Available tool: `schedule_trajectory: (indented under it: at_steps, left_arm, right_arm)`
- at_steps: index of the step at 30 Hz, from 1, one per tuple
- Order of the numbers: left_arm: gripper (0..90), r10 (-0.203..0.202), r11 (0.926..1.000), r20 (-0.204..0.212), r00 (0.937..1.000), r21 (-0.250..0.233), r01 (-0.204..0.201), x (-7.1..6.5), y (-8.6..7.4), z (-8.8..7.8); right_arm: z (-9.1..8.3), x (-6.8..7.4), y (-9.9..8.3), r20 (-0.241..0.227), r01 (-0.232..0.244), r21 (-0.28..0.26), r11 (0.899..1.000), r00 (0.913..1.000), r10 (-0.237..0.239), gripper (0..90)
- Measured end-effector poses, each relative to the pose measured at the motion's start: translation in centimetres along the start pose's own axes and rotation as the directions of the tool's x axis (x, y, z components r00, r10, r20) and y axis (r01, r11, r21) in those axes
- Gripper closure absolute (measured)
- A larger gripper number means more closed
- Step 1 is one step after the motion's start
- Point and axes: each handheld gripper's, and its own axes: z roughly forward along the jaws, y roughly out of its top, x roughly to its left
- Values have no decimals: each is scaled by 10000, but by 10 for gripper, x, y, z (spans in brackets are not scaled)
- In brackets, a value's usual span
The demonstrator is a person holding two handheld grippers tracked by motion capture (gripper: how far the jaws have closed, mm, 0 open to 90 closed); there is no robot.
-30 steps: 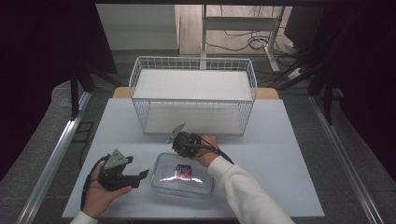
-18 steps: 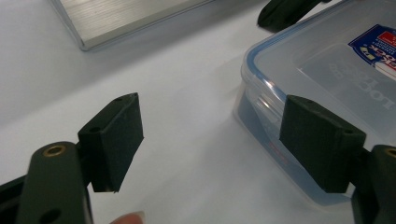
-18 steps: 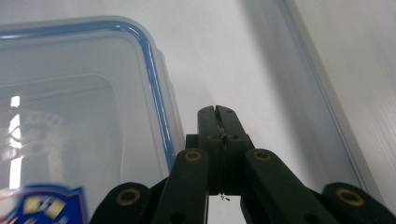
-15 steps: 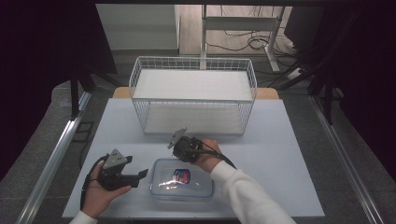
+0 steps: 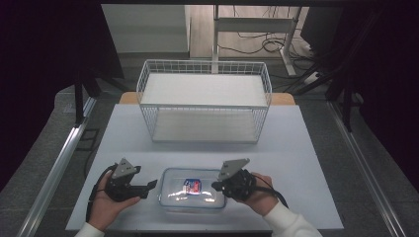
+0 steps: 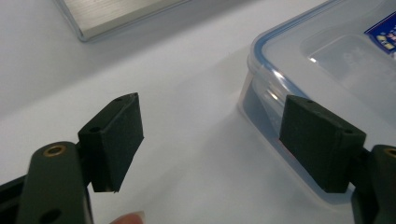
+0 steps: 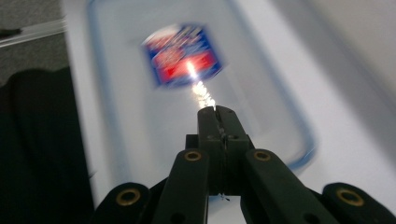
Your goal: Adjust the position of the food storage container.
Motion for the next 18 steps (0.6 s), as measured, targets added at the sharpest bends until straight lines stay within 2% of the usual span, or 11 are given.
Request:
schedule_trajectory:
  at_steps: [2,3,4,5,6,9,11,16,18]
  left_arm:
    - [215,-34,10000,-40,10000,68,34,0,-1,2]
    - [215,-47,9999,-70,10000,107,48,0,-1,3]
    - [215,-51,9999,-91,9999,140,52,0,-1,3]
    - [215,-60,9999,-110,9999,149,62,0,-1,3]
    - [215,-76,9999,-127,9999,147,78,0,-1,4]
    - [215,-75,9999,-176,9998,154,78,-1,-1,4]
    - [215,-71,9998,-175,9998,167,74,-1,-1,4]
    - [215,-82,9999,-137,9999,146,84,1,-2,4]
    - [215,-67,9998,-133,9999,168,69,1,-3,4]
  right_arm:
    - [-3,16,-11,-321,100,26,9999,9994,-99,889]
    - [-3,16,-11,-321,100,26,9999,9994,-99,889]
    - [-5,26,-13,-503,208,-37,9998,9985,-209,888]
    - [-5,26,-13,-503,208,-37,9998,9985,-209,888]
    - [-6,34,-12,-690,412,-137,9991,9967,-421,888]
    - [-6,40,-10,-835,541,-138,9984,9950,-551,888]
    - [2,46,-10,-1042,732,101,9973,9920,-718,888]
    - [18,49,-13,-1308,733,607,9955,9893,-649,888]
    - [20,49,-14,-1385,724,658,9952,9884,-627,889]
